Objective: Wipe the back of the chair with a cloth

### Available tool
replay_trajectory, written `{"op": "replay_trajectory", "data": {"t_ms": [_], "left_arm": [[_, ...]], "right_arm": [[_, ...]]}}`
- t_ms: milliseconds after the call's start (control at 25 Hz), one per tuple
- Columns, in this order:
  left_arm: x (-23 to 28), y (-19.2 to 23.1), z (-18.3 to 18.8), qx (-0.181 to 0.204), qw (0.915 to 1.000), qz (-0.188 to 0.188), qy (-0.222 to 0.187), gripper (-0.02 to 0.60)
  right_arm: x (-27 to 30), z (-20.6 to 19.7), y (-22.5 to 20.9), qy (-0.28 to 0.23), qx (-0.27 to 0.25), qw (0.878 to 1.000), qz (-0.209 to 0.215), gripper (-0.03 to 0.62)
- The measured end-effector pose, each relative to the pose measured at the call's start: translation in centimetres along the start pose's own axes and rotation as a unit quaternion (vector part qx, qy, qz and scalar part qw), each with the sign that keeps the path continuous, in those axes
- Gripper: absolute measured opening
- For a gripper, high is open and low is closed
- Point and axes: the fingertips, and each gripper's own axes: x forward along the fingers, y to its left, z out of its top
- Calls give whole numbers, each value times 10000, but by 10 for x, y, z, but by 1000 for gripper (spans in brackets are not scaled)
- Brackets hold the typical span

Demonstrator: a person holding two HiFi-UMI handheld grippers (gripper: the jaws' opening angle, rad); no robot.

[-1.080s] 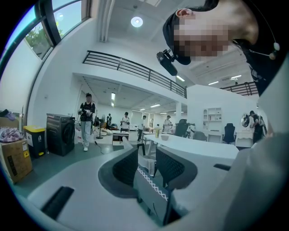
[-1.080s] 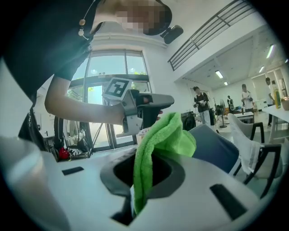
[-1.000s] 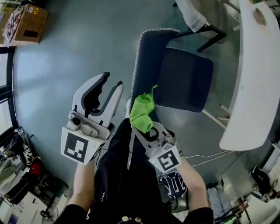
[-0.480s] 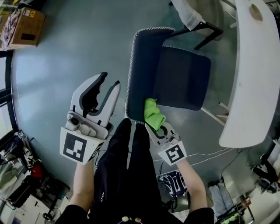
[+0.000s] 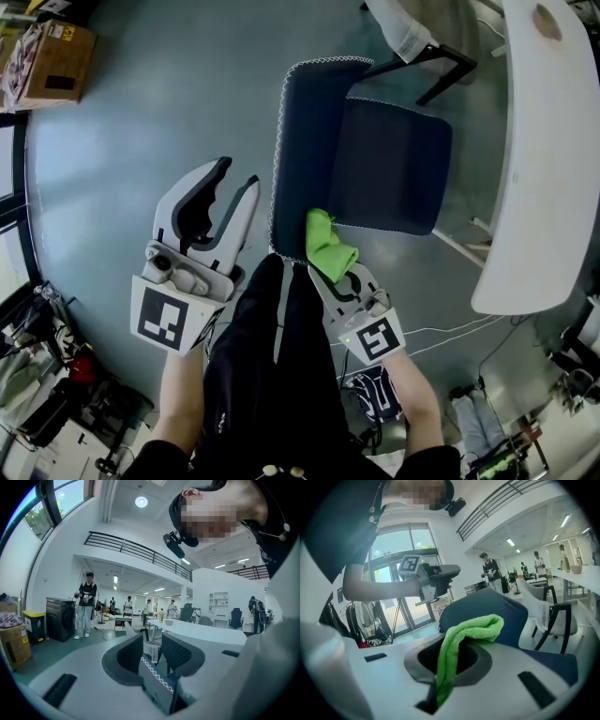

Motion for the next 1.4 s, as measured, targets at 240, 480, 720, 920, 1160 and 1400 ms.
{"op": "replay_trajectory", "data": {"t_ms": [240,480,720,920,1160,1400], "left_arm": [[-1,0,1,-43,10000,30,-32,126],[-2,1,-3,-22,10000,51,-17,126],[-5,5,-3,16,10000,53,80,126],[-11,14,-8,-11,9996,224,165,126],[-11,20,-12,-49,9991,362,205,126],[-14,32,-16,-70,9987,449,228,124]], "right_arm": [[-3,43,-33,-498,-135,9969,-592,19],[3,65,-93,-962,-181,9822,-1600,20],[16,56,-169,-1100,3,9557,-2730,18],[46,41,-221,-947,136,9472,-3060,18],[77,16,-272,-828,683,9339,-3412,18],[84,0,-312,-790,1224,9163,-3730,18]]}}
